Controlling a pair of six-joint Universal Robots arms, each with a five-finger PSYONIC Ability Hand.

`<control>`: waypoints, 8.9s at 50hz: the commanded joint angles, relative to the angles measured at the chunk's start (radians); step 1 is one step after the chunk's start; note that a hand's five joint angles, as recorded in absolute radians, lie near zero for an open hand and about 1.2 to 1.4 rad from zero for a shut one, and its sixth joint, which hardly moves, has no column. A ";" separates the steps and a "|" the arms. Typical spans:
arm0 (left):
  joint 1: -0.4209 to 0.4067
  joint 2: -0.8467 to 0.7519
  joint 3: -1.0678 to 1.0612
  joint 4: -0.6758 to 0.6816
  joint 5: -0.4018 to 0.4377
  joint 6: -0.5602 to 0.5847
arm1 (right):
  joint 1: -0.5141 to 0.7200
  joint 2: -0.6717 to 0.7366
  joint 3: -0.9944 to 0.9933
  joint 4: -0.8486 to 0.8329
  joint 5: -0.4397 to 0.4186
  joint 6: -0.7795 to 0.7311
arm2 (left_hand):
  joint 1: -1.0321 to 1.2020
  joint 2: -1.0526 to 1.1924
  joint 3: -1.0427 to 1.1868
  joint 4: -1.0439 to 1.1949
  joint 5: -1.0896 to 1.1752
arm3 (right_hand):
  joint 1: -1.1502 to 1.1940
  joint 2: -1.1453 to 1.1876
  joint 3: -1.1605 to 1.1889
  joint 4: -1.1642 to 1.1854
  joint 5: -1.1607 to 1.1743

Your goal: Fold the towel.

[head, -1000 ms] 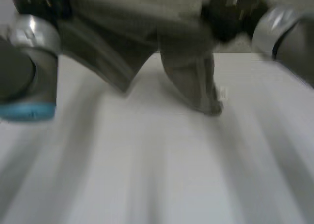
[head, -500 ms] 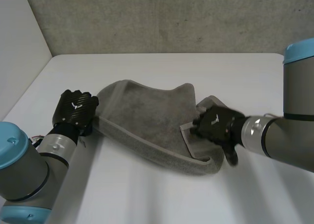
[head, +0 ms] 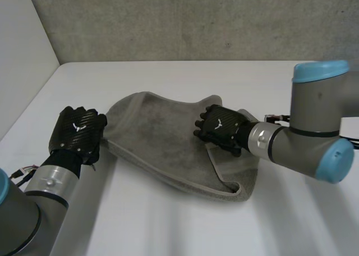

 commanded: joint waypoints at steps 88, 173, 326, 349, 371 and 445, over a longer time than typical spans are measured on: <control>0.155 0.059 0.263 -0.124 0.014 -0.080 | -0.359 -0.438 -0.113 0.225 -0.054 0.603 | 0.079 0.052 0.054 0.057 0.052 | 1.024 1.034 1.022 1.020 1.003; 0.238 0.117 0.090 -0.092 0.192 -0.100 | -0.528 -0.562 0.323 0.262 -0.115 0.365 | 0.079 0.052 0.054 0.057 0.052 | 1.024 1.034 1.022 1.020 1.003; 0.167 -0.289 0.328 -0.043 -0.060 -0.241 | 0.062 -0.112 -0.157 -0.050 0.268 0.505 | -1.103 -1.130 -1.129 -1.126 -1.131 | 1.024 1.034 1.022 1.020 1.003; 0.160 -0.301 0.311 0.005 -0.058 -0.237 | 0.292 0.092 -0.268 -0.025 0.443 0.564 | -1.103 -1.130 -1.129 -1.126 -1.131 | -0.056 -0.045 -0.057 -0.060 -0.076; 0.109 -0.303 0.295 0.006 -0.056 -0.235 | -0.141 -0.148 0.449 -0.327 0.124 0.764 | -1.101 -1.127 -1.126 -1.123 -1.128 | 0.197 0.207 0.195 0.193 0.176; -0.077 -0.352 0.308 -0.150 -0.060 -0.410 | 0.231 0.286 -0.420 0.036 0.282 1.065 | -1.095 -1.122 -1.120 -1.117 -1.122 | -0.198 -0.188 -0.200 -0.202 -0.219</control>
